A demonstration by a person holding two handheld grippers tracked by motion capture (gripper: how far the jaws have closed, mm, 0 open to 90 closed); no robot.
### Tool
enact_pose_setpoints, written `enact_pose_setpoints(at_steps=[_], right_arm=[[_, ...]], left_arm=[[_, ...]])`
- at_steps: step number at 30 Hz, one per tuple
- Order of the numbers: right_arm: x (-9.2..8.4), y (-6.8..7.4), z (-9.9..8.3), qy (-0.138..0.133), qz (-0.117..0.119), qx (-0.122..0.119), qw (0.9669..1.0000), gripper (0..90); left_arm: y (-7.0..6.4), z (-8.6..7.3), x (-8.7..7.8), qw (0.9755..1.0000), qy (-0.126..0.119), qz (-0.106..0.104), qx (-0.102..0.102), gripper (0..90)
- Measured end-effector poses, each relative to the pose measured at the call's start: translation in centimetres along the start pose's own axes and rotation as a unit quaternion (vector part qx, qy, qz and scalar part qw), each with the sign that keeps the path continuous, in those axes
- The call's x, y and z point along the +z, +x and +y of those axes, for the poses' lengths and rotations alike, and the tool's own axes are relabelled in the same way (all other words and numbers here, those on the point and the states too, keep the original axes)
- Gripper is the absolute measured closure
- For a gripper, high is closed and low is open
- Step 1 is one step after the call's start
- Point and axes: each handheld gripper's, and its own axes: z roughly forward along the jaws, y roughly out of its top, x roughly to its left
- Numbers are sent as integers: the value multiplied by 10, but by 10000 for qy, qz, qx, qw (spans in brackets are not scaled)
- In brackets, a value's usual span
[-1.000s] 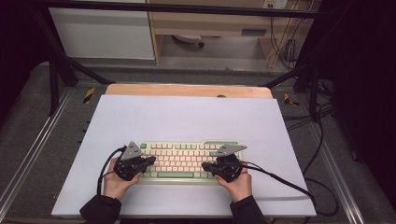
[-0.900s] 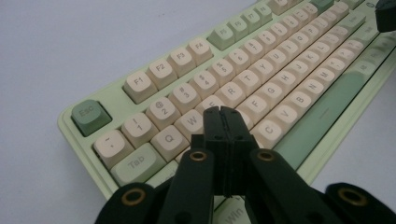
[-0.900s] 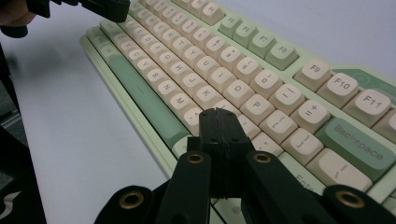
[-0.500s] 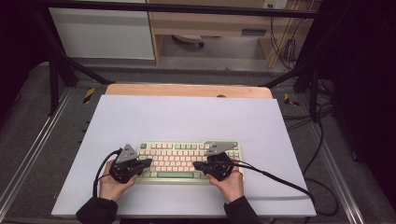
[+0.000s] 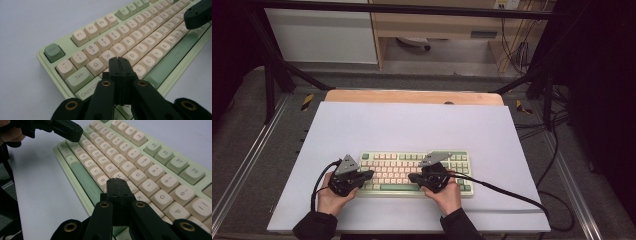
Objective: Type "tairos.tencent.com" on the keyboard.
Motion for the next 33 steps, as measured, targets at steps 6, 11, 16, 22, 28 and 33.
enact_pose_setpoints(at_steps=[6,11,16,22,28,33], right_arm=[[11,2,1,78,31,-45,10000,900],[16,3,1,90,47,-18,9999,900],[19,3,-1,119,58,-11,9999,900],[20,3,-2,104,75,0,9999,900],[20,3,-2,123,50,-62,9999,900],[22,3,-3,146,58,-79,9998,900]], left_arm=[[0,0,0,10000,-4,-2,0,897],[0,0,0,10000,-2,-3,7,897],[0,0,0,10000,-3,-4,5,897],[0,0,0,10000,-3,-5,8,897],[0,0,0,10000,-5,-6,12,897],[0,0,0,10000,-7,-7,12,897]])
